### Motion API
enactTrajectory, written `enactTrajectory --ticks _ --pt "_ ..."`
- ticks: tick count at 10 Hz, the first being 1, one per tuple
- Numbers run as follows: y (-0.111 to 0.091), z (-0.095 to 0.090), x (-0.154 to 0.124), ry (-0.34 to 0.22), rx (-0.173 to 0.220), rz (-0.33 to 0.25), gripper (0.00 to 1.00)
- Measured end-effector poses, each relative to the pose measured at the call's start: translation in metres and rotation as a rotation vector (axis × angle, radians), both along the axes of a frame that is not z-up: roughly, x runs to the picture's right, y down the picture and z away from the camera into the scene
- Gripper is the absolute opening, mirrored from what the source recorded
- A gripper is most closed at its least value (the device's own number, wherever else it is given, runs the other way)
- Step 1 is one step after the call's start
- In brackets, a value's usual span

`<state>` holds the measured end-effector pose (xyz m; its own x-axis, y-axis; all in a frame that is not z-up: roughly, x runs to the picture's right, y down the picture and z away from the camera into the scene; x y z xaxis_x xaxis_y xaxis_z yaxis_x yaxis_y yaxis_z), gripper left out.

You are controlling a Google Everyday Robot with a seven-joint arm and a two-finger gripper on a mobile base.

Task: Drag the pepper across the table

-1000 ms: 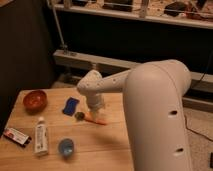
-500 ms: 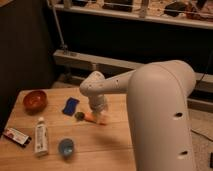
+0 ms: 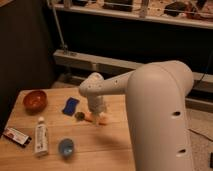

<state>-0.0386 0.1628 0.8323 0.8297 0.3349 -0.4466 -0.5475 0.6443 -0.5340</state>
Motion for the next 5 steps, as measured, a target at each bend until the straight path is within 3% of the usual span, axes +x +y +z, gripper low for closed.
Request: enactTrajectory --ticks 5 --pt "0.0093 0.0126 -0.0115 0.010 -0.013 -0.056 0.65"
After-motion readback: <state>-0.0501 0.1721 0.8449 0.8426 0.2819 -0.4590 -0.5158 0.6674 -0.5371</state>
